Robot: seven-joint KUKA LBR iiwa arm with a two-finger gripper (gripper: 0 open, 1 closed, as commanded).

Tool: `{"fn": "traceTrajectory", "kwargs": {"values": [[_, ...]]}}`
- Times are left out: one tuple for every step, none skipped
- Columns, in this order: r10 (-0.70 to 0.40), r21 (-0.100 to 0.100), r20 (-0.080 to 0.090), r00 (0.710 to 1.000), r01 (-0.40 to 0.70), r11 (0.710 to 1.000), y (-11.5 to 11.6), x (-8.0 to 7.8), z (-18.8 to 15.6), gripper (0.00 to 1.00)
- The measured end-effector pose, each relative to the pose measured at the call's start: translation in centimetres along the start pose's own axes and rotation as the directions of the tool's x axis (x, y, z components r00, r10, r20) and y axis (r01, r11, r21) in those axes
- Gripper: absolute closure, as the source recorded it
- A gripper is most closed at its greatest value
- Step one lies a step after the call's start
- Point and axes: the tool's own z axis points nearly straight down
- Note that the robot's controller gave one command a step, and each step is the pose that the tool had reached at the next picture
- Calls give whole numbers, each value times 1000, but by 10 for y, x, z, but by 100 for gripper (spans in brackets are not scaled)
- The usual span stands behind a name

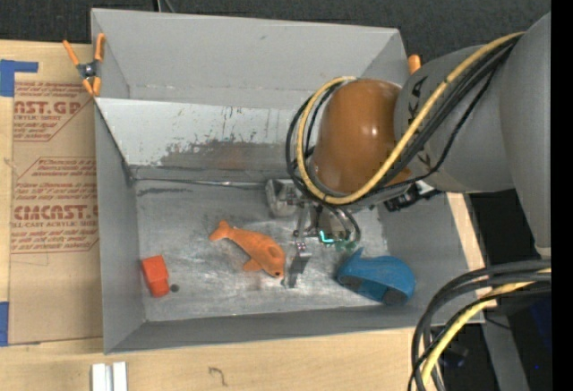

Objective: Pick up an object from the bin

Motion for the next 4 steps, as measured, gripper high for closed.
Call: {"fn": "traceTrajectory", "kwargs": {"values": [[1, 0, 7, 1000, -1, 1000, 0, -2, -4, 0], [-39, -2, 22, 999, 39, 999, 21, -5, 60, 100], [-39, -2, 21, 999, 39, 999, 21, -5, 60, 100], [-78, 2, 12, 997, 78, 997, 10, -13, -91, 100]]}}
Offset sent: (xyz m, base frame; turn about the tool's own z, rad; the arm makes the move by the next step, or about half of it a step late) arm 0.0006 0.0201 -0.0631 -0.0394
